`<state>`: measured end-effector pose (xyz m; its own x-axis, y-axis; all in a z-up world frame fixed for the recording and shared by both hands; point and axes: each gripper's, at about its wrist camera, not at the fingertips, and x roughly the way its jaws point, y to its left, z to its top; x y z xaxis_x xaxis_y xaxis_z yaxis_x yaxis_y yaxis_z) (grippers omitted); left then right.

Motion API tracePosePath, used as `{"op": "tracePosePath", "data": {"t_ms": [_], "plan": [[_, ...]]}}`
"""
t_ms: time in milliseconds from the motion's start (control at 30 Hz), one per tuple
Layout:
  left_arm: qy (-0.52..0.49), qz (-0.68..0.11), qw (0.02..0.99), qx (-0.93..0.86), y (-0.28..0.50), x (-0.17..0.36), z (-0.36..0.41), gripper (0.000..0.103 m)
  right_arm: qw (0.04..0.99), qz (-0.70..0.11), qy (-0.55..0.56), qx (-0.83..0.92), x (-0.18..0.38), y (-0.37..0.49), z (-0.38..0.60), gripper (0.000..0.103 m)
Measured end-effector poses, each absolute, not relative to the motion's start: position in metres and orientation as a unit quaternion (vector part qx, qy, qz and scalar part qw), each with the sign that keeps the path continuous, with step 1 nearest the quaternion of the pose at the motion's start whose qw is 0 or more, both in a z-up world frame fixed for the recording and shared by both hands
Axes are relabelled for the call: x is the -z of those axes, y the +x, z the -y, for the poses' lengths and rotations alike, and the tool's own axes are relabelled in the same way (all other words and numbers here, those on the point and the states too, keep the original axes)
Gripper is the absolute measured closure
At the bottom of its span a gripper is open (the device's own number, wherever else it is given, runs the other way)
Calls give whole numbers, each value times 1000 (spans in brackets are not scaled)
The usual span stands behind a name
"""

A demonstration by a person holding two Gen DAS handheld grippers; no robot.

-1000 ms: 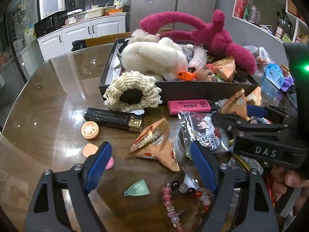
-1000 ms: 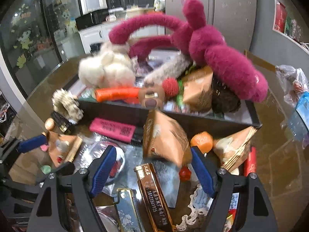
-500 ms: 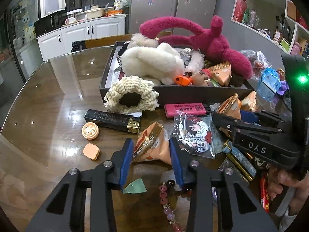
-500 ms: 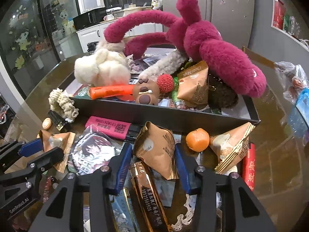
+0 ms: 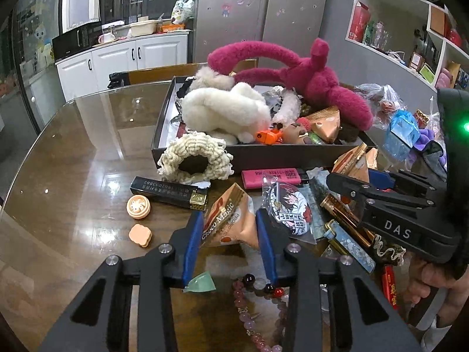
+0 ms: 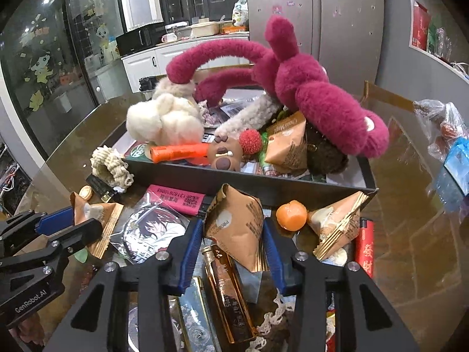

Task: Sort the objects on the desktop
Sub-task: 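Close the right tool on a triangle packet while the left tool grasps the Choco Magic packet, then carry the triangle packet over the box with the right tool while the left tool carries its packet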

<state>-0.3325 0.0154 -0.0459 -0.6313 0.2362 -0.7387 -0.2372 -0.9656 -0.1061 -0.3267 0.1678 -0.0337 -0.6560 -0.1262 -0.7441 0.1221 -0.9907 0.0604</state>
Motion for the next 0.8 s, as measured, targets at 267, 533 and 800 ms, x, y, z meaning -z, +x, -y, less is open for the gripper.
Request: {"op": "tracePosePath", "data": {"t_ms": [267, 533, 800], "plan": [[-401, 4, 124, -908, -331, 39, -11, 66, 69, 2, 395, 916, 23, -322, -170, 60], [-395, -1, 126, -910, -330, 32, -16, 66, 72, 4, 389, 919, 17, -319, -171, 60], [-395, -13, 123, -910, -332, 28, -22, 66, 75, 3, 387, 919, 14, -320, -172, 60]]}}
